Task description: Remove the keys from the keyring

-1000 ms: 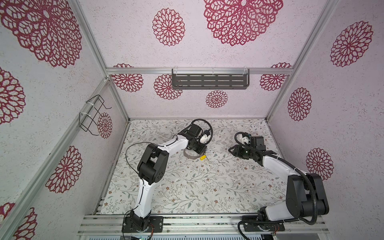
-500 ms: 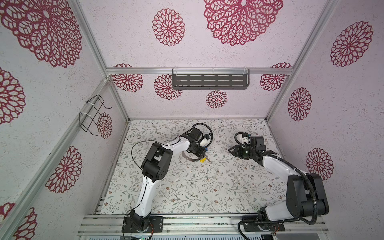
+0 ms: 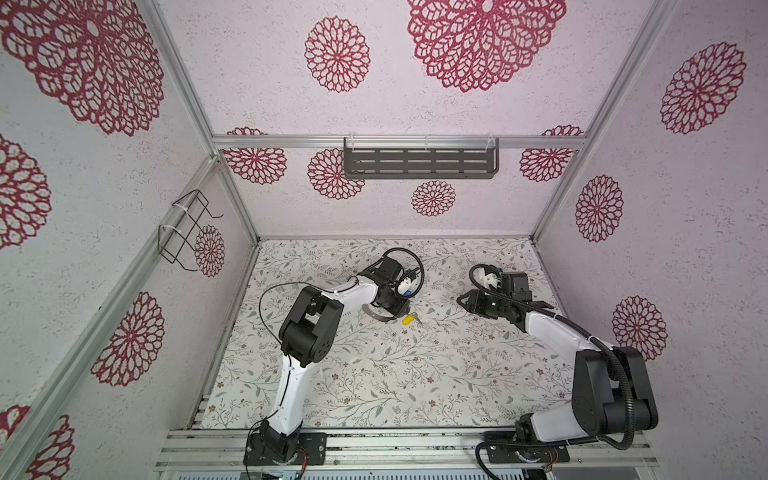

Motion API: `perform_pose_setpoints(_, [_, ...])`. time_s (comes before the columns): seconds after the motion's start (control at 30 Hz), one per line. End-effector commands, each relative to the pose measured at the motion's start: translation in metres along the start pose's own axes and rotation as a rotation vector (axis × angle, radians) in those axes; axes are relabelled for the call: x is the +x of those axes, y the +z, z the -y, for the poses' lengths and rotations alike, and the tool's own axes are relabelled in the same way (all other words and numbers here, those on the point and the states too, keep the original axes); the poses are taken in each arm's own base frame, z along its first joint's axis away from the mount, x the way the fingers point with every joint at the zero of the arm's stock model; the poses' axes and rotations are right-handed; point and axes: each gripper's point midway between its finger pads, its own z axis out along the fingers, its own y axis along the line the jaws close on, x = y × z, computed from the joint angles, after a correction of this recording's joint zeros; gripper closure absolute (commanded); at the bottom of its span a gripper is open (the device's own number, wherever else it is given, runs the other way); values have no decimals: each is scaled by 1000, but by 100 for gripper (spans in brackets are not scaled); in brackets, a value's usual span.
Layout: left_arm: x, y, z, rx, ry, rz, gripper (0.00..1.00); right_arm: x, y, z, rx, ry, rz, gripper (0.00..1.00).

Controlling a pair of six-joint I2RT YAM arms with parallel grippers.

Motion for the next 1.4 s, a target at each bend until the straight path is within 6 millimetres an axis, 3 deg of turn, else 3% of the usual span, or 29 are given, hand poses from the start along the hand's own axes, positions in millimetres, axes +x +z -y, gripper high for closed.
perform_pose_setpoints(0.0, [-21,-38,1,-23,48,95,60,-5,-5,-7,-35,-20,29,59])
perform_pose_setpoints(0.13, [-17,-49,14,37,99,113,61,-4,-4,-9,-49,-12,27,59])
perform_pose_setpoints(0.27, [3,-45,34,130,252,86,66,-4,-3,-10,-59,-8,26,59])
perform_pose_setpoints(0.47, [26,-28,21,83,404,-18,75,-3,-4,-11,-62,-12,22,59])
perform_pose_setpoints(0.6, [20,-19,16,61,446,-8,79,-2,-4,-11,-62,-10,21,59])
perform_pose_setpoints(0.9, [12,0,14,37,489,8,76,-2,-7,-12,-60,-25,16,59])
perform_pose_setpoints(1.37, [10,10,13,34,492,1,77,-2,-7,-15,-71,-29,8,59])
